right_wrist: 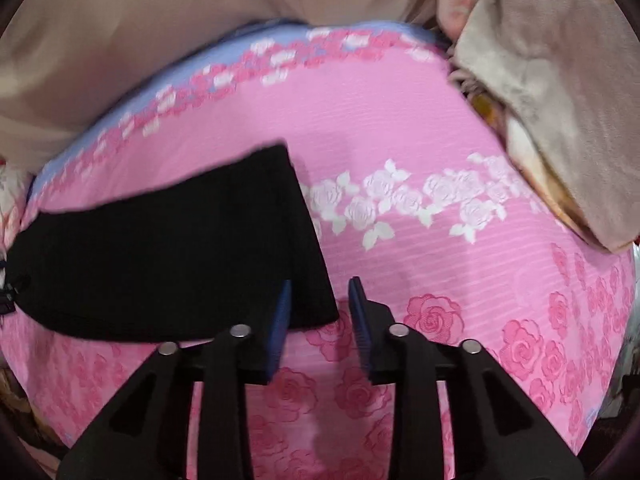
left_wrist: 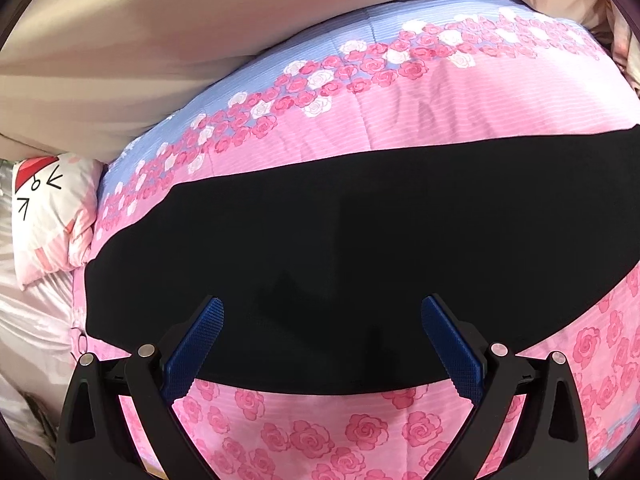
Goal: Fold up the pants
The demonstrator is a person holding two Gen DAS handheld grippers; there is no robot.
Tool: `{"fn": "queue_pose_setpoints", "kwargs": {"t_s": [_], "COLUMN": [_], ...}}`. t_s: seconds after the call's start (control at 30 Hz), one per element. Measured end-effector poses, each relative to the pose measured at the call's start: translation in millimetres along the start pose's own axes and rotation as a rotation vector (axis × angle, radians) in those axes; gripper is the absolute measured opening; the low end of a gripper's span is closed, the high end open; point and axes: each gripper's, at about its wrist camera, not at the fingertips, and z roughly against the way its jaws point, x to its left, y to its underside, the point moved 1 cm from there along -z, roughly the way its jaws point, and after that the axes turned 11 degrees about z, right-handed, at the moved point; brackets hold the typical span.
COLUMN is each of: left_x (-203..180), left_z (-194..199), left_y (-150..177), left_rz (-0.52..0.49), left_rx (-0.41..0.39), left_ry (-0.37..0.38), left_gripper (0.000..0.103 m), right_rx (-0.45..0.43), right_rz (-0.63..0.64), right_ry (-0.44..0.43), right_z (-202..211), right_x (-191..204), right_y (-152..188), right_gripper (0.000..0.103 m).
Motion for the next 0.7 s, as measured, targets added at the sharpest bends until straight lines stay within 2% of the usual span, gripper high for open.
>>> {"fn": "queue_pose_setpoints", "kwargs": {"t_s": [0.07,0.23,0.4,0.53,0.7], "left_x": [-0.5,-1.3,5.8,16.1,28.7], "left_z": [3.4,4.0,4.8,4.7,0.8], "left_y": [-0.6,-4.9,-11.7,-15.1,-15.9], "left_rz": [0.001,0.026,0.066,0.102,0.122], "left_rx": [-0.014,-0.017,-0.022,-0.028,-0.017], "left_ry": [0.012,0.03,0.041,0.056,0.039], "left_gripper": [0.098,0.098,0.098,0.098,0.098], "right_rx": [-0.067,-0.1,-0.092,-0.078,-0.056], "right_rz": [-0.047,-0.149,-0.158,-0.165,-0.278], "right_ry": [0.031,0.07,0.08,0.06,0.045], "right_z": [21.6,42.9,48.3,38.6,22.9], "right_x": [0.2,9.6,43.3,57.5,42.4], "right_y": [-1.7,-0.5,-0.2,-0.5,7.5], "right_gripper": [0.063,0.069,0.083,0.084,0.084]}}
